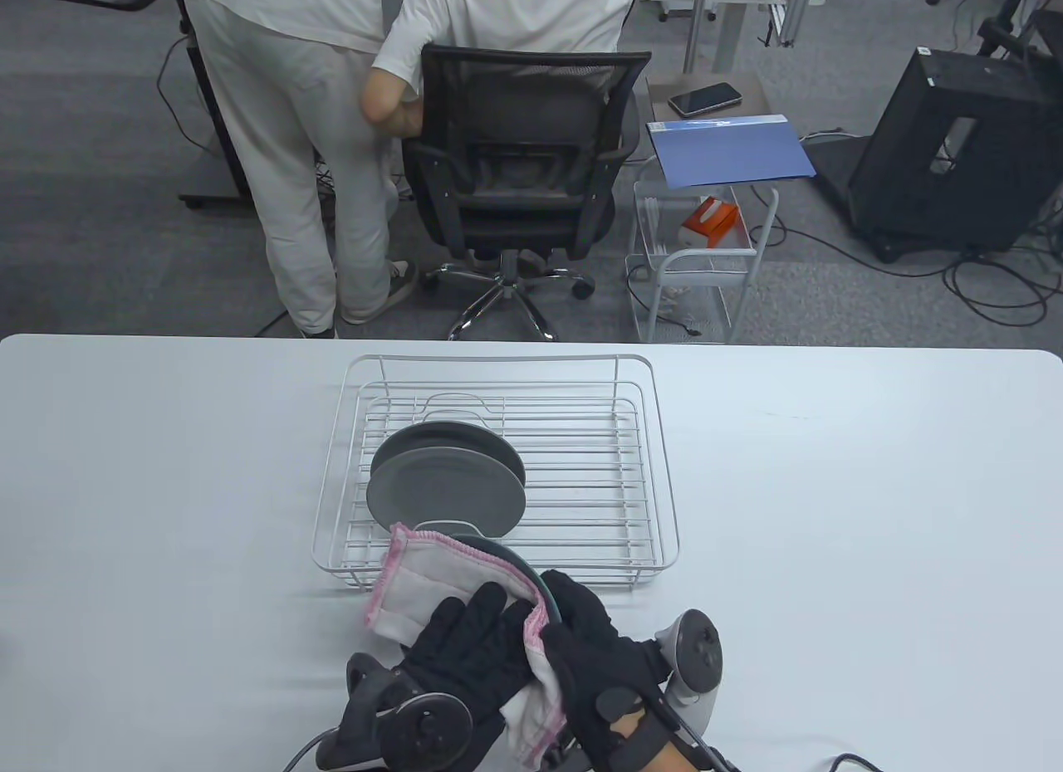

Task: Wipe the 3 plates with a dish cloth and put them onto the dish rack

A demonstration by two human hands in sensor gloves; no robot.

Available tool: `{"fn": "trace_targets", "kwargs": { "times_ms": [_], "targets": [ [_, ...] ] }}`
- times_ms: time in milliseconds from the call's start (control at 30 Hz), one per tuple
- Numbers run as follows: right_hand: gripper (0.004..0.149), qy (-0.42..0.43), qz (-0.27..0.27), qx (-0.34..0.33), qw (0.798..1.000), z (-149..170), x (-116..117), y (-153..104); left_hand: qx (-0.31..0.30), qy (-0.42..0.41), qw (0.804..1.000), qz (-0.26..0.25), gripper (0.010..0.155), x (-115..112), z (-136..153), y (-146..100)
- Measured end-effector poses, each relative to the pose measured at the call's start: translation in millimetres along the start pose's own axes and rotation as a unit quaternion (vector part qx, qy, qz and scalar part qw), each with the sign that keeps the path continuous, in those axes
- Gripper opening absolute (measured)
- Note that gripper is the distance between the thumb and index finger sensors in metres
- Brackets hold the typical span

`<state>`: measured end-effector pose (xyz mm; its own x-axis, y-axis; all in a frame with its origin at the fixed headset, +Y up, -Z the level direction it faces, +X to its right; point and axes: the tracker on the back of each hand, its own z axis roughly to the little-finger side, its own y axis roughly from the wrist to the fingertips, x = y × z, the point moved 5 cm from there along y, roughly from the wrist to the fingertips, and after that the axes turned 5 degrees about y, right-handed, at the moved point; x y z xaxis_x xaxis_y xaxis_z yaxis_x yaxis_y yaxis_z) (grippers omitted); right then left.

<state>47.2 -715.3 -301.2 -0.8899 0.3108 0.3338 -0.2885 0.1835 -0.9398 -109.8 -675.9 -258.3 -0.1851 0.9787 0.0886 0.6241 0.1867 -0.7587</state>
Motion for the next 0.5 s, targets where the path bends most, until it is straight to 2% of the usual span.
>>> {"fn": "trace_targets", "kwargs": {
  "times_ms": [233, 500],
  "targets": [
    [0.059, -0.023, -0.019, 0.008, 1.0, -3, 2, 1, 0.046, 0.013, 0.998, -0.033, 0.054, 9, 18, -3],
    [0.057, -0.022, 0.009, -0.002, 1.0, -11, -10, 1, 0.107, 0.02, 0.993, -0.051, 0.055, 19, 48, -10]
  ]
}}
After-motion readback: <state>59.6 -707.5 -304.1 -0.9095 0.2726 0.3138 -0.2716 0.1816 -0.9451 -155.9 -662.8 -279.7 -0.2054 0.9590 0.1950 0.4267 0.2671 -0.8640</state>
